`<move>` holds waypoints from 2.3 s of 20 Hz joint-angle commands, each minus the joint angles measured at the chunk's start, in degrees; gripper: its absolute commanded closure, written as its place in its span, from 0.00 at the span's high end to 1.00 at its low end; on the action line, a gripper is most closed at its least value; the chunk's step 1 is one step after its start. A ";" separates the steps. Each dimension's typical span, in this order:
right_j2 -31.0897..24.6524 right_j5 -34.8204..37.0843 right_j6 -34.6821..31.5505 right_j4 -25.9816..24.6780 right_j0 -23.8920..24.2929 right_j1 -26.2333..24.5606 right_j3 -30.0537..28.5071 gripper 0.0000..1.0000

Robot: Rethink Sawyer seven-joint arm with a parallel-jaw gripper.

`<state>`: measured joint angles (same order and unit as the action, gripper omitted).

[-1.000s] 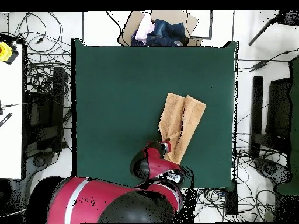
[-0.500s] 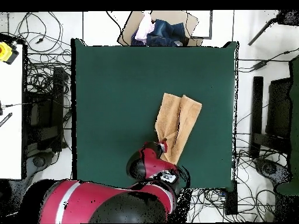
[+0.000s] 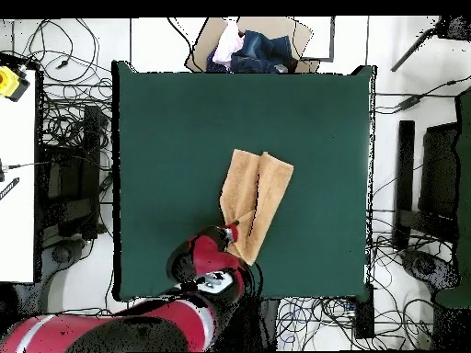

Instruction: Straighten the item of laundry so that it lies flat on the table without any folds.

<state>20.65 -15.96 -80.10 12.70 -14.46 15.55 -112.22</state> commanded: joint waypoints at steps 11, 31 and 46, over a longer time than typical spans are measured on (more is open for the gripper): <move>-3.13 12.21 -14.24 16.58 -15.48 -9.89 3.81 1.00; -6.23 21.62 -11.13 12.67 -10.24 0.02 0.53 1.00; -27.74 21.21 -14.24 13.02 3.91 22.21 -13.08 1.00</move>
<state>9.88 6.48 -80.12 25.66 -16.41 31.05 -119.11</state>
